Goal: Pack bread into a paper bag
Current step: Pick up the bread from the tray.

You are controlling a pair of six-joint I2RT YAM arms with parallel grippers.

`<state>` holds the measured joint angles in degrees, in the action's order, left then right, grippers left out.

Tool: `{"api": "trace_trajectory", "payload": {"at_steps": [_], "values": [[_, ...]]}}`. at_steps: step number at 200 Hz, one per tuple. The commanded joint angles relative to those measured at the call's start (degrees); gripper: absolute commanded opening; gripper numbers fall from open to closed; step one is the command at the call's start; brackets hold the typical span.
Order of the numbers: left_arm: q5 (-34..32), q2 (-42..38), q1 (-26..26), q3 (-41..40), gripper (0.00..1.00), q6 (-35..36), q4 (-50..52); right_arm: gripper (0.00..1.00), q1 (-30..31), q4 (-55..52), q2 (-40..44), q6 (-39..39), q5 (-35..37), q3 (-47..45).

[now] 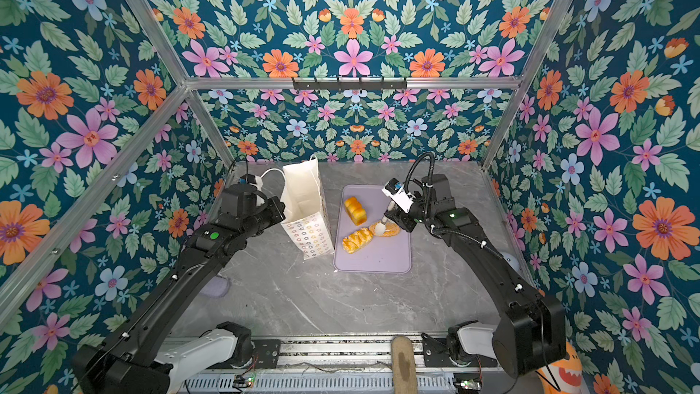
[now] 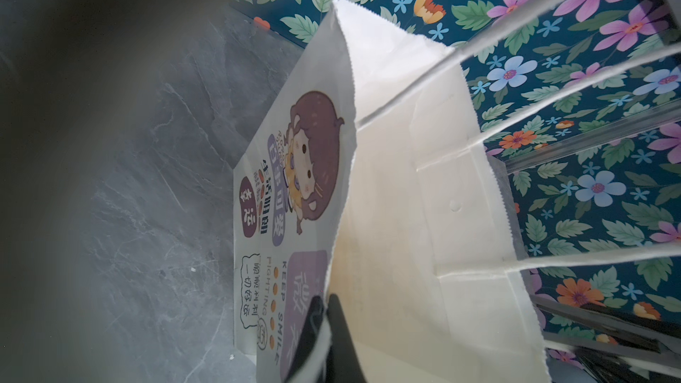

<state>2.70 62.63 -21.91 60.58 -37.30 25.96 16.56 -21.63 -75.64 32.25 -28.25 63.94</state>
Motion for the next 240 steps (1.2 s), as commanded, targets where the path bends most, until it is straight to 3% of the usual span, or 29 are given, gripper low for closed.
{"api": "trace_trajectory", "payload": {"at_steps": [1, 75, 154, 240], "values": [[0.2, -0.1, 0.0, 0.0, 0.0, 0.5, 1.0, 0.48, 0.0, -1.9, -0.6, 5.6, -0.9, 0.7], [0.3, 0.2, 0.0, 0.5, 0.0, 0.2, 1.6, 0.48, -1.0, -1.2, -2.4, 13.6, -1.8, 1.8], [0.6, 0.8, 0.0, 1.3, 0.0, -0.1, 1.6, 0.5, -4.3, -0.2, -3.3, 11.1, -9.5, 0.6], [2.7, 1.6, 0.0, 1.3, 0.0, 0.0, 1.3, 0.51, -4.5, 3.0, -7.2, 13.5, -8.8, 0.6]]}}
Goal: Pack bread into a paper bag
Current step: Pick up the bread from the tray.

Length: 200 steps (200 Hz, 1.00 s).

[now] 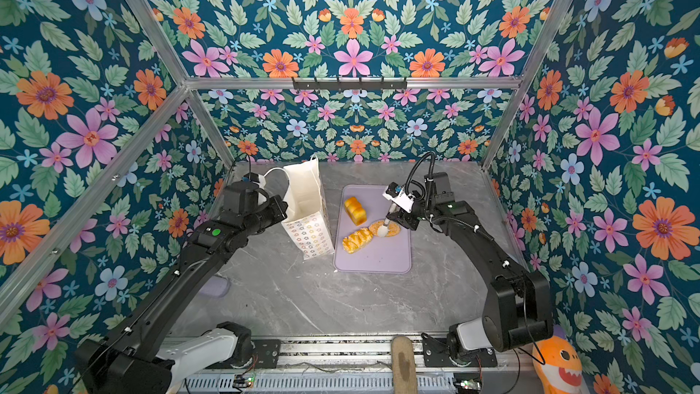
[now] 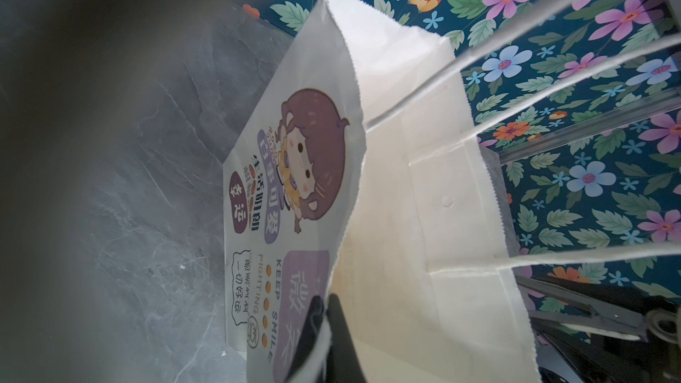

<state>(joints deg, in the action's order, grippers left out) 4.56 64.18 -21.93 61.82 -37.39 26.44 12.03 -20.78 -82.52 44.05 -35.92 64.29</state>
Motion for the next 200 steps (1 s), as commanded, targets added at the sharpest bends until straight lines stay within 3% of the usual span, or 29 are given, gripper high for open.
{"api": "trace_trajectory", "payload": {"at_steps": [1, 84, 200], "values": [[0.8, 0.1, 0.0, 0.1, 0.0, 0.1, 0.8, 0.51, 0.1, 2.2, -0.4, 1.7, -1.1, 0.2], [1.8, 0.8, 0.0, 0.3, 0.0, 0.2, 0.4, 0.51, 0.0, 7.3, -1.7, 1.9, -1.5, -2.2], [2.0, 1.0, 0.0, 0.3, 0.0, 0.1, 0.1, 0.48, -0.1, 5.9, -5.1, 1.5, -3.7, -0.9]]}}
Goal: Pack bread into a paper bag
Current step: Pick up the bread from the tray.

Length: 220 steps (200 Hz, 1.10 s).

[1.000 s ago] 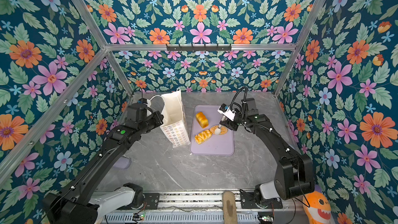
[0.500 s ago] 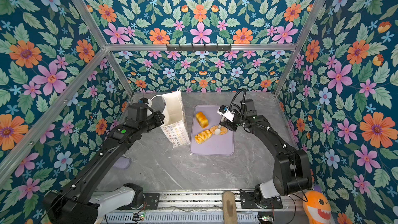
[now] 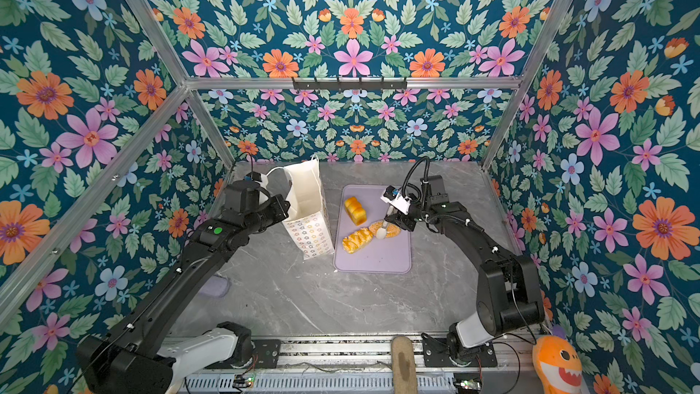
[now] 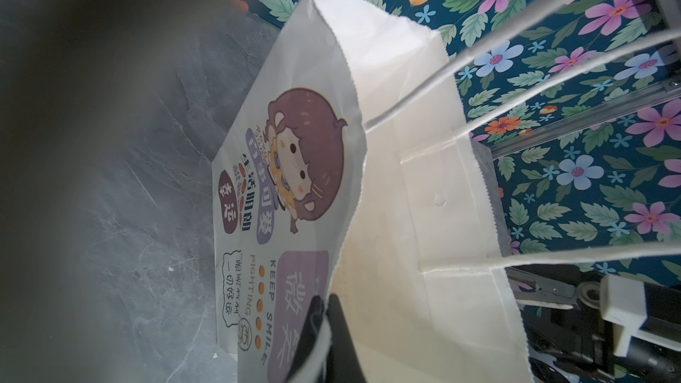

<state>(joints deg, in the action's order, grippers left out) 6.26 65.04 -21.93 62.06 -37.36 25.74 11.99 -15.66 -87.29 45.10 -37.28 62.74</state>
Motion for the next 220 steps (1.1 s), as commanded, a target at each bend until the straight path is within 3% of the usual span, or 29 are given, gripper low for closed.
{"api": "trace_trajectory", "payload": {"at_steps": [1, 150, 197, 220], "values": [[0.3, 0.1, 0.0, 0.1, 0.0, 0.1, 0.9, 0.48, 0.0, 0.7, -0.4, 0.4, -2.3, 0.7], [1.1, 0.6, 0.0, 0.4, 0.0, 0.4, 0.1, 0.37, 0.1, 2.8, 7.9, -4.2, -1.1, 1.3], [1.4, 0.8, 0.0, 0.2, 0.0, 0.4, -0.3, 0.33, 0.0, 1.0, 10.6, -17.1, -0.3, 8.9], [1.9, 1.0, 0.0, 0.1, 0.0, 0.4, -0.7, 0.33, 0.3, -0.4, 10.9, -23.0, -4.8, 13.3]]}}
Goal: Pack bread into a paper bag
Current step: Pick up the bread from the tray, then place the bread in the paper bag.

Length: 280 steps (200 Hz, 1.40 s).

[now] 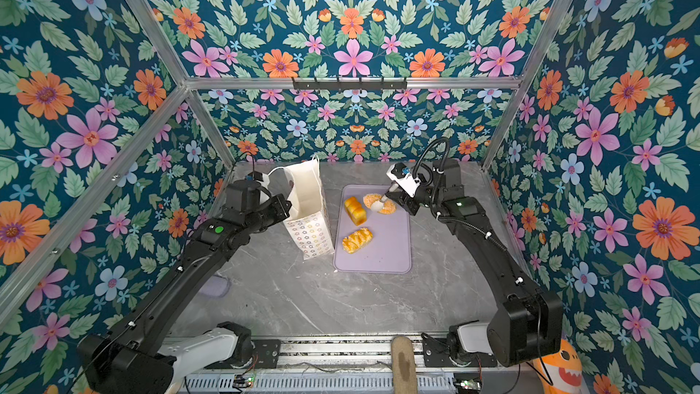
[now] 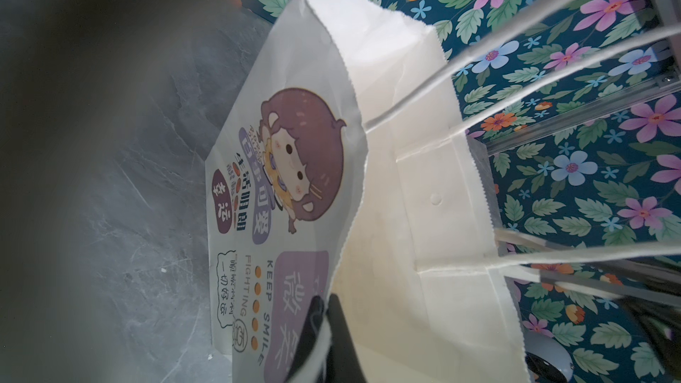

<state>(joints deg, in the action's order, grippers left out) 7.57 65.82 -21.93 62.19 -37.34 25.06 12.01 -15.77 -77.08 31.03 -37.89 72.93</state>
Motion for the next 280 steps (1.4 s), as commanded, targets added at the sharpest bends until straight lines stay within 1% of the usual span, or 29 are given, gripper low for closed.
{"api": "trace_trajectory", "payload": {"at_steps": [1, 32, 47, 78, 114, 150, 165, 197, 219, 280], "values": [[0.6, 0.2, 0.0, 0.0, 0.0, 0.3, -0.1, 0.33, 0.3, -0.2, 0.7, -9.3, -4.3, 3.1], [0.8, 0.3, 0.0, 0.0, 0.0, 0.2, -0.2, 0.34, 1.2, 3.4, 1.9, -18.5, -7.1, 5.9], [0.7, 0.3, 0.0, 0.0, 0.0, 0.3, -0.2, 0.34, 2.6, 6.2, 2.7, -21.3, -7.5, 6.3], [0.8, 0.3, 0.0, 0.2, 0.0, 0.3, -0.3, 0.35, 7.6, 5.1, 3.9, -20.0, -2.4, 8.9], [0.9, 0.4, 0.0, 0.0, 0.0, 0.3, -0.3, 0.35, 11.2, 2.8, 3.3, -21.3, 3.6, 14.4], [0.8, 0.4, 0.0, 0.1, 0.0, 0.2, -0.6, 0.36, 12.7, 4.3, 3.4, -24.4, 3.1, 17.4], [0.9, 0.3, 0.0, -0.1, 0.0, -0.1, -0.9, 0.37, 13.9, 4.9, 3.4, -24.5, 3.1, 18.4], [2.0, 0.0, 0.0, -0.2, 0.0, -0.8, -2.2, 0.36, 16.8, 4.9, 1.1, -26.9, 9.4, 21.6], [2.0, -0.2, 0.0, 0.2, 0.0, -0.9, -2.4, 0.36, 19.8, 5.9, -0.3, -26.9, 12.2, 22.3], [1.1, 0.1, 0.0, 2.5, 0.0, -0.1, -0.2, 0.36, 26.0, 8.3, -3.0, -27.8, 17.3, 25.3]]}}
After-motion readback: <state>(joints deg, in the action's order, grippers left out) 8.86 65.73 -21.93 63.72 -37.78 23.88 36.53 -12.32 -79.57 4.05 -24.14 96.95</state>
